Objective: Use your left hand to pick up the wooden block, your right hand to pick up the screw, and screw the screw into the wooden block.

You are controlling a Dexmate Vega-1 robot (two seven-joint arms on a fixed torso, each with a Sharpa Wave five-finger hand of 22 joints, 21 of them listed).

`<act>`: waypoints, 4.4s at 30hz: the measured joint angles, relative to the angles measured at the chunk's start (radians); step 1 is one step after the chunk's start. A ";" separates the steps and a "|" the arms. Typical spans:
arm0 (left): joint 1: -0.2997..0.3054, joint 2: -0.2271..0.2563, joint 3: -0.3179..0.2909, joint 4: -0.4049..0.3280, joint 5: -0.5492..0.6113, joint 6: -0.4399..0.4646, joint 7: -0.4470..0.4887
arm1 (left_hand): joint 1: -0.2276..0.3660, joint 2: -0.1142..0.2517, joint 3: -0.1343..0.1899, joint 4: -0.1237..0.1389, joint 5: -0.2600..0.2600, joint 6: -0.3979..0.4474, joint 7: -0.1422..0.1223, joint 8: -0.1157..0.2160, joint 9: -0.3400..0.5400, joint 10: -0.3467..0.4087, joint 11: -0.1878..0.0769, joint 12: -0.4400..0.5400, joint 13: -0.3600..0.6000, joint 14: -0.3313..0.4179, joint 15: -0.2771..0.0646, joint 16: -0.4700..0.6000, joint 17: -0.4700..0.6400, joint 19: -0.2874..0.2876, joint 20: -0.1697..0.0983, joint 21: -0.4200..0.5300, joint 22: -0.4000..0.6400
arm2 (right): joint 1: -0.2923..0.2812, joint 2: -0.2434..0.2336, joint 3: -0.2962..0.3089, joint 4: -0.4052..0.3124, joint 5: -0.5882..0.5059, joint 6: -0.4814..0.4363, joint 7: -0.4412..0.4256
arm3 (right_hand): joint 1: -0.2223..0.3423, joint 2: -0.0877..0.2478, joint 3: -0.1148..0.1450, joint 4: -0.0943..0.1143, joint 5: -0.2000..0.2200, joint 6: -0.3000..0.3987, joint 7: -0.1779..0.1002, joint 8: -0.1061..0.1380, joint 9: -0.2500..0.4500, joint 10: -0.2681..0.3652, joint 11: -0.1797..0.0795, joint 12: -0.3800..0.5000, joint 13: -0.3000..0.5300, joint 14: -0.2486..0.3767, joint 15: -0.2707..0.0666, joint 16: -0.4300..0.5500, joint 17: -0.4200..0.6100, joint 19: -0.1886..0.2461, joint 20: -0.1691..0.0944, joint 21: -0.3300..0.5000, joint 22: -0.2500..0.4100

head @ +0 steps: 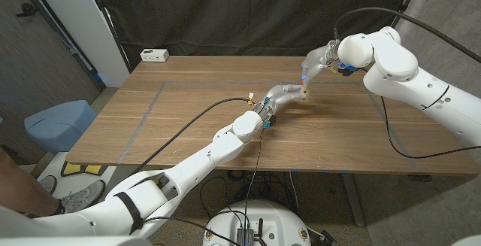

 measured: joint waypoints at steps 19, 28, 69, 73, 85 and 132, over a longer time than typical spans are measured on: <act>-0.003 -0.002 0.002 0.006 0.000 0.002 -0.003 | -0.005 -0.005 0.000 0.000 0.003 0.000 0.000 0.000 0.000 -0.002 0.002 0.004 0.000 0.000 0.000 0.000 0.000 0.000 0.000 0.000 0.000 | 0.029 0.020 -0.001 0.026 -0.023 0.050 0.043 | 0.073 0.004 0.031 0.000 0.000 0.059 -0.011 0.034 0.003 0.009 -0.019 0.005 0.000 -0.001 -0.009 0.000 0.000 -0.005 0.005 0.000 0.000; -0.004 -0.002 0.003 0.007 0.000 0.002 -0.005 | -0.004 -0.005 0.004 -0.004 0.003 0.000 0.000 0.000 0.000 -0.002 0.002 0.003 0.000 0.000 0.000 0.000 0.000 0.000 0.000 0.000 0.000 | 0.040 0.032 -0.007 0.044 -0.028 0.067 0.060 | 0.092 0.008 0.041 -0.003 0.000 0.066 -0.012 0.041 0.003 0.009 -0.019 0.005 0.000 -0.001 -0.009 0.000 0.003 -0.005 0.005 0.000 0.000; 0.000 0.001 0.006 -0.004 0.004 0.007 -0.001 | 0.001 -0.004 0.004 -0.004 0.003 0.000 0.000 0.000 0.000 -0.002 0.002 0.003 0.000 0.000 0.000 0.000 0.000 0.000 0.000 0.000 0.000 | 0.051 0.054 -0.016 0.075 -0.033 0.090 0.072 | 0.125 0.020 0.081 0.017 0.000 0.211 0.002 0.130 0.029 0.072 -0.042 0.019 0.000 0.031 -0.052 0.014 0.012 0.026 -0.018 0.005 0.000; 0.001 0.002 0.006 -0.007 0.004 0.008 -0.001 | 0.001 -0.004 0.004 -0.004 0.003 0.000 0.000 0.000 0.000 -0.002 0.002 0.003 0.000 0.000 0.000 0.000 0.000 0.000 0.000 0.000 0.000 | 0.046 0.054 -0.014 0.074 -0.030 0.089 0.064 | 0.125 0.020 0.083 0.020 0.000 0.229 0.008 0.138 0.031 0.086 -0.045 0.027 0.000 0.036 -0.058 0.014 0.012 0.031 -0.024 0.005 0.000; 0.003 0.004 0.006 -0.010 0.005 0.010 -0.001 | -0.003 0.000 0.004 -0.004 0.003 0.000 0.000 0.000 -0.001 -0.003 0.003 0.004 0.000 0.000 0.000 0.000 0.000 0.000 0.000 0.000 0.000 | 0.032 0.051 -0.009 0.063 -0.030 0.075 0.050 | 0.129 0.024 0.078 0.024 -0.005 0.288 0.021 0.168 0.025 0.125 -0.046 0.031 -0.005 0.051 -0.064 0.023 0.009 0.049 -0.031 0.005 0.000; -0.008 -0.002 0.006 0.014 0.000 0.013 -0.009 | -0.005 0.000 0.007 -0.007 0.003 0.000 0.000 0.000 -0.001 -0.004 0.004 0.000 0.007 0.000 0.000 0.000 0.000 0.000 0.000 0.000 0.000 | 0.013 0.071 -0.019 0.084 -0.066 0.030 0.000 | 0.004 0.071 0.033 0.072 -0.012 0.522 0.077 0.236 -0.021 0.274 -0.037 0.038 -0.004 0.135 -0.066 0.042 0.008 0.097 -0.068 0.005 0.000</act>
